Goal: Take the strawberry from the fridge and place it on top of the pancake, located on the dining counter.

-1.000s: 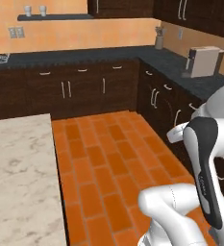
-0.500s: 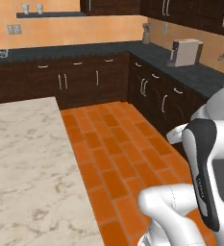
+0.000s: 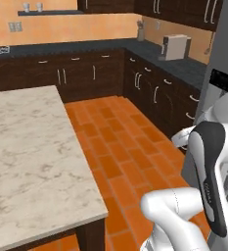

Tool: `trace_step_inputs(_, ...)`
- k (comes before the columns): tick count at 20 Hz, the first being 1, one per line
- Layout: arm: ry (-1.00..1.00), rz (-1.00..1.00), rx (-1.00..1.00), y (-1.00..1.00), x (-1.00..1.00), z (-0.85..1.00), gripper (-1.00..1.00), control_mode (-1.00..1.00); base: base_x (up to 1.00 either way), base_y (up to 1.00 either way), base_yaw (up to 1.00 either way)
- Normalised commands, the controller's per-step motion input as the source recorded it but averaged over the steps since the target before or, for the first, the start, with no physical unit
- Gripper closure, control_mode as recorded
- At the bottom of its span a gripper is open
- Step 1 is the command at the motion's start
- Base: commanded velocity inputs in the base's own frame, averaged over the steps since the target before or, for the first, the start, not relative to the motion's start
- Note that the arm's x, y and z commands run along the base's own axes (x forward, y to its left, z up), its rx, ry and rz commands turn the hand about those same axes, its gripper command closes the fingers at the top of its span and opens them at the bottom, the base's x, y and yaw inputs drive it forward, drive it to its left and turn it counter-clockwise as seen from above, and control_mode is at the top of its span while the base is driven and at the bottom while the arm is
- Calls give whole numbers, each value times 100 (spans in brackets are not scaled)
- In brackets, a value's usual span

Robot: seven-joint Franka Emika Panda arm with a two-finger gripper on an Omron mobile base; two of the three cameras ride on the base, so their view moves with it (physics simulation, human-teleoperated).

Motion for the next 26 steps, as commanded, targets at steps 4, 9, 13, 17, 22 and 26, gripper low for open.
trace_step_inputs(4, 0, 0, 0, 0, 0, 0, 100, 100, -85, 100, 1)
trace_step_inputs(9, 0, 0, 0, 0, 0, 0, 100, 100, -88, 63, 9)
trace_step_inputs(13, 0, 0, 0, 0, 0, 0, 100, 100, -100, 63, 18)
trace_step_inputs(17, 0, 0, 0, 0, 0, 0, 100, 100, -91, 100, 11)
trace_step_inputs(22, 0, 0, 0, 0, 0, 0, 100, 100, -31, 100, 6)
trace_step_inputs(26, 0, 0, 0, 0, 0, 0, 100, 100, 1, 100, 7)
